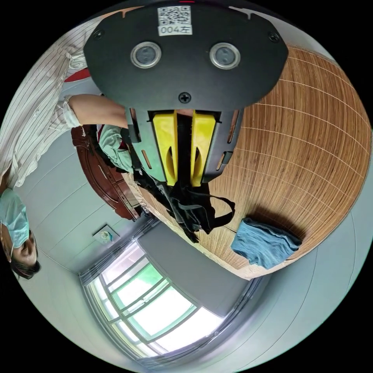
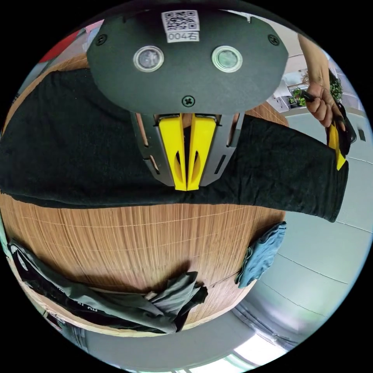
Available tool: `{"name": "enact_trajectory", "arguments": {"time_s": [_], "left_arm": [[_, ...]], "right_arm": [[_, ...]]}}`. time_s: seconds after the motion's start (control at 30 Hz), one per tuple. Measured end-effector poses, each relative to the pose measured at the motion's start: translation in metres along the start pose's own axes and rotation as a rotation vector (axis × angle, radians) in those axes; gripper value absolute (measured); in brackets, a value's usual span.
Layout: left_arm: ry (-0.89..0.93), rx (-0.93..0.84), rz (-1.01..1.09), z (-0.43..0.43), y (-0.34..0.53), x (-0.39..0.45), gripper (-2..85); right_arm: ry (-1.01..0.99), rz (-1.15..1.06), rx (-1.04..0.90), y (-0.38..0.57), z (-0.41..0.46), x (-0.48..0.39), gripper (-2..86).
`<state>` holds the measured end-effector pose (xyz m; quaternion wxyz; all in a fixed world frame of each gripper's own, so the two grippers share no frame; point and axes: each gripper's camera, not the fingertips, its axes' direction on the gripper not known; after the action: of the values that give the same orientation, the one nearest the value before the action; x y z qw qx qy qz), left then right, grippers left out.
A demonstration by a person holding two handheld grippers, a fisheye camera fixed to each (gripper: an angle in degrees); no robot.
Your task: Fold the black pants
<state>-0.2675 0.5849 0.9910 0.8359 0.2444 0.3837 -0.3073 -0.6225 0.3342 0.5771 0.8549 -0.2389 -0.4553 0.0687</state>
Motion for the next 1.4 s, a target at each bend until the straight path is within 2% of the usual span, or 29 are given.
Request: {"name": "enact_trajectory", "arguments": {"time_s": [0.2, 0.33, 0.5, 0.67, 0.83, 0.9, 1.03, 1.23, 1.4], "left_arm": [[0.001, -0.013, 0.061, 0.003, -0.035, 0.042, 3.1], [-0.018, -0.024, 0.066, 0.008, -0.054, 0.056, 3.2], [-0.028, -0.015, 0.067, 0.008, -0.084, 0.077, 3.4], [0.006, -0.027, 0.134, 0.011, -0.12, 0.127, 3.2], [0.037, -0.039, 0.177, 0.021, -0.158, 0.193, 2.8], [0.069, -0.041, 0.189, 0.029, -0.177, 0.226, 2.6], [0.127, -0.041, 0.23, 0.04, -0.202, 0.275, 2.3], [0.188, -0.013, 0.284, 0.051, -0.241, 0.343, 1.8], [0.238, -0.02, 0.311, 0.061, -0.269, 0.393, 1.5]], "right_arm": [[-0.069, -0.028, 0.056, 0.016, -0.048, 0.027, -0.6], [-0.117, -0.09, -0.115, 0.024, -0.033, 0.04, -0.4], [-0.121, -0.132, -0.01, 0.023, -0.075, 0.057, 1.7], [-0.314, -0.241, 0.037, 0.041, -0.137, 0.083, 9.0], [-0.24, -0.388, 0.044, 0.061, -0.177, 0.095, 10.9], [-0.181, -0.357, 0.057, 0.067, -0.188, 0.112, 10.0], [-0.07, -0.104, 0.1, 0.07, -0.211, 0.183, 6.8], [-0.009, 0.217, 0.168, 0.061, -0.232, 0.291, 5.3], [-0.032, 0.178, 0.094, 0.04, -0.235, 0.336, 4.7]]}}
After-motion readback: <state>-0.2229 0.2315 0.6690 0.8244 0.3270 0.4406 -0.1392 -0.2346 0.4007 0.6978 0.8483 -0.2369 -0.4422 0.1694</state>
